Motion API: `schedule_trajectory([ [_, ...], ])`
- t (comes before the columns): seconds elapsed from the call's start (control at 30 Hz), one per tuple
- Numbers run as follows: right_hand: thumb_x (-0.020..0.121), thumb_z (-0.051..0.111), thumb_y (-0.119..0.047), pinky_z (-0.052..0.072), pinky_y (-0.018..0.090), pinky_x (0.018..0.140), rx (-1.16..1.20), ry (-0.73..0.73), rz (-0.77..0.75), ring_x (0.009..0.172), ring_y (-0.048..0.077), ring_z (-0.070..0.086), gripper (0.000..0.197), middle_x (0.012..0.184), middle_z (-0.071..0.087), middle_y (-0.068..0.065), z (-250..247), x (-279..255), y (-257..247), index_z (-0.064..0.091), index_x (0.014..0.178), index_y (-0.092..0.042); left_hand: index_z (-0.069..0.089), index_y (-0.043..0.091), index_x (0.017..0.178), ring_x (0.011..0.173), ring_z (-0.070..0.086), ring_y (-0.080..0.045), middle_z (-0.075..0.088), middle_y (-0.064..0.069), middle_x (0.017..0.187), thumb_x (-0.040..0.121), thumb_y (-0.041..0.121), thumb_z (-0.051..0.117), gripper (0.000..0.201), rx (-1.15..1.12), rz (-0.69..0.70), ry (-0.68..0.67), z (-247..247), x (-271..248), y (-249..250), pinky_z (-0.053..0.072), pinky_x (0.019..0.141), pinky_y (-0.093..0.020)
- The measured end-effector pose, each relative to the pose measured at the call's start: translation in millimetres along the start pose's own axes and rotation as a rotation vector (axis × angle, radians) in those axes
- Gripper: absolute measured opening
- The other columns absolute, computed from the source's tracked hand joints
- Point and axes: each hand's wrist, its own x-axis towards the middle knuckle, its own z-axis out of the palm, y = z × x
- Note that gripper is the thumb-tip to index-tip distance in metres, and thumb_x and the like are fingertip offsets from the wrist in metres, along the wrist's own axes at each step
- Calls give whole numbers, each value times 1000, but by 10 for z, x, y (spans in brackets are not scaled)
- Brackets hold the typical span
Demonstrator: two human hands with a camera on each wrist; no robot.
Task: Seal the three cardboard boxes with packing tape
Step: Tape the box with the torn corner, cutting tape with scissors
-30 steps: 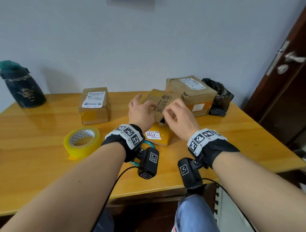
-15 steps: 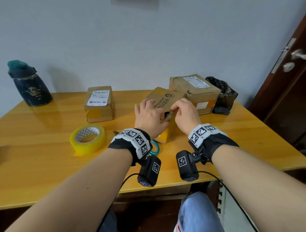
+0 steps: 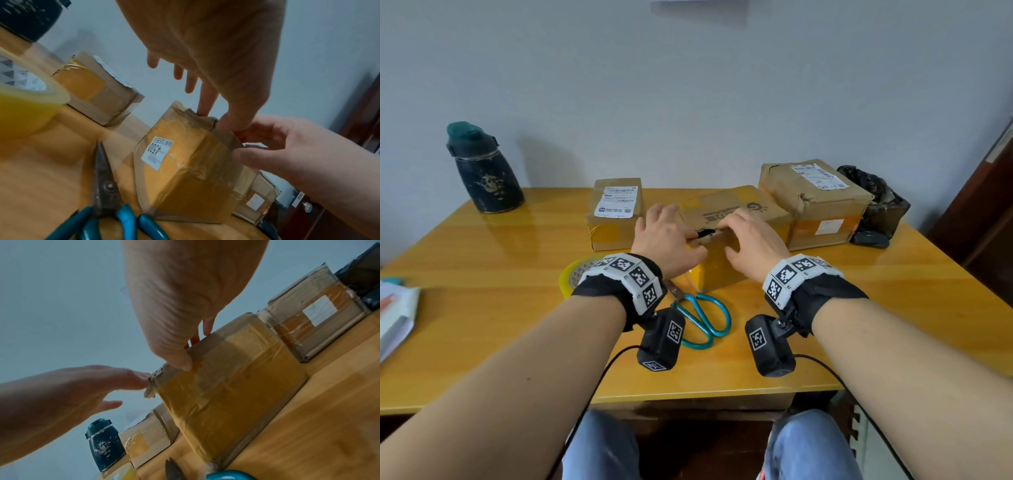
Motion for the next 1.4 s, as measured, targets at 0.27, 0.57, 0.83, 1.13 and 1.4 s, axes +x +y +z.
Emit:
schedule_trajectory([
  [0.27, 86, 50, 3, 37, 23, 78, 96, 94, 43, 100, 15, 44, 22, 102, 54, -2, 3, 83, -18, 62, 97, -12, 69, 20, 116, 140, 23, -24, 30, 5, 155, 101, 41, 24, 52, 8, 55, -126, -15, 177, 26, 23, 112, -44],
  [0.57, 94, 51, -11, 32, 24, 86, 227, 30, 189, 106, 20, 43, 14, 103, 50, 1, 48, 249, 36, 65, 97, -12, 64, 7, 96, 144, 10, -25, 27, -9, 155, 103, 27, 23, 46, -62, 57, -203, 54, 266, 86, 13, 116, -41],
  [0.83, 98, 42, -11, 31, 37, 105, 161, -53, 212, 121, 27, 38, 22, 122, 48, 8, 100, 316, -38, 60, 111, -13, 63, 16, 77, 141, 21, -28, 37, -13, 148, 102, 21, 36, 37, -392, 107, -60, 193, 194, -44, 17, 116, -38],
  [1.13, 101, 39, -17, 34, 38, 100, 66, -20, 204, 118, 27, 42, 26, 124, 51, 7, 201, 351, -46, 59, 118, -16, 68, -1, 104, 107, 54, -20, 62, -10, 119, 101, 21, 43, 33, -604, 62, 159, 80, 205, -86, 43, 96, -33],
  [1.4, 101, 41, -17, 32, 38, 103, 173, 8, 154, 119, 25, 44, 27, 124, 54, 5, 179, 266, 5, 63, 118, -15, 70, 2, 83, 79, 64, -27, 69, -17, 81, 90, 31, 53, 34, -891, -99, 79, 56, 184, -162, 55, 81, -45],
])
